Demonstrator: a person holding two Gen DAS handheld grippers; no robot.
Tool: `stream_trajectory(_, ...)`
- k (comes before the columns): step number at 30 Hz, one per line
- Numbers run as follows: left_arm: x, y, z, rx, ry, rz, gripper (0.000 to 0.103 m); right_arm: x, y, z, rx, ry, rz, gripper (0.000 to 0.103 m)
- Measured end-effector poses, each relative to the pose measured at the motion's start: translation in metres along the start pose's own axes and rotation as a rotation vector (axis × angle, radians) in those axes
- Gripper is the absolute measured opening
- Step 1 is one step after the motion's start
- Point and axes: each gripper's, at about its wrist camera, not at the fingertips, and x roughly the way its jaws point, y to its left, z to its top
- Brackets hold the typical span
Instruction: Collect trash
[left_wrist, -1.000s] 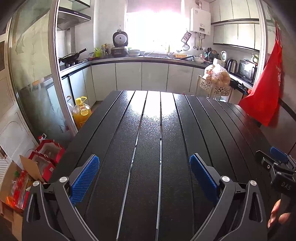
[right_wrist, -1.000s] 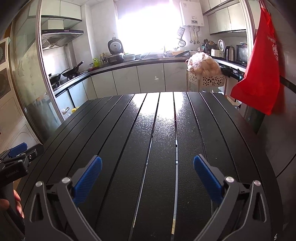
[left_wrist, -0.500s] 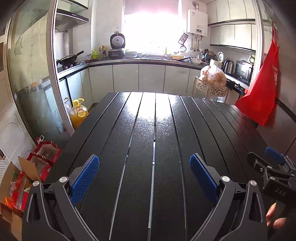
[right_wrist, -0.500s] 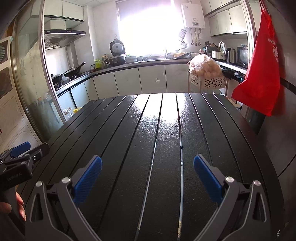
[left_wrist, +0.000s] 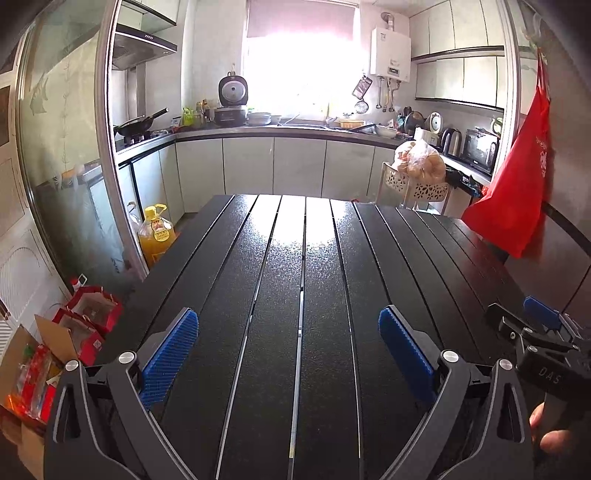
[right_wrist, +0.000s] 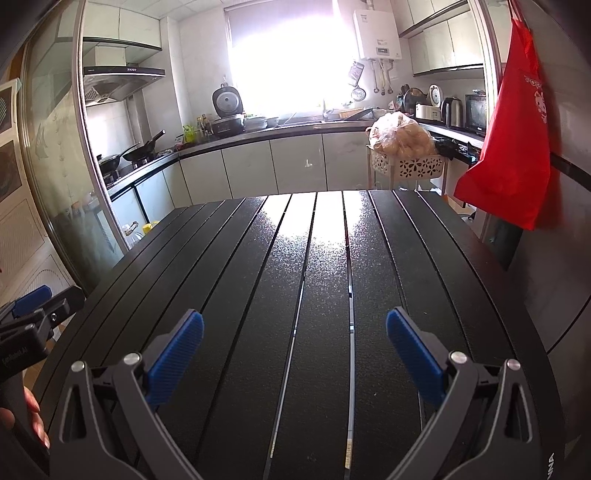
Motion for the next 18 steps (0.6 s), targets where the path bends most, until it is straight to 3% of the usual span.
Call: stream_trajectory(18,-0.0077,-0.0095,0.0004,0.006,-0.009,-0.013,0.095,-0.0021,-0.0008,-0.0046,0.009,0.003,-0.008,0.100)
